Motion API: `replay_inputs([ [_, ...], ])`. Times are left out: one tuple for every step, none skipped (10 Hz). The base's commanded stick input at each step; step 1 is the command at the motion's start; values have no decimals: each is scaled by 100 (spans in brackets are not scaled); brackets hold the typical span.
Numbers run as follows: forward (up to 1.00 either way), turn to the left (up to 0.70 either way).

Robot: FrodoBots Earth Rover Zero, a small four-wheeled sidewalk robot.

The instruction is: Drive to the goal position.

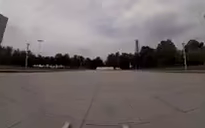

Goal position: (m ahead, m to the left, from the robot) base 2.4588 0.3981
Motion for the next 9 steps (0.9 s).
replay_inputs([
  [70,0],
  [70,0],
  [70,0],
  [70,0],
  [70,0],
  [70,0],
  [70,0],
  [70,0],
  [70,0],
])
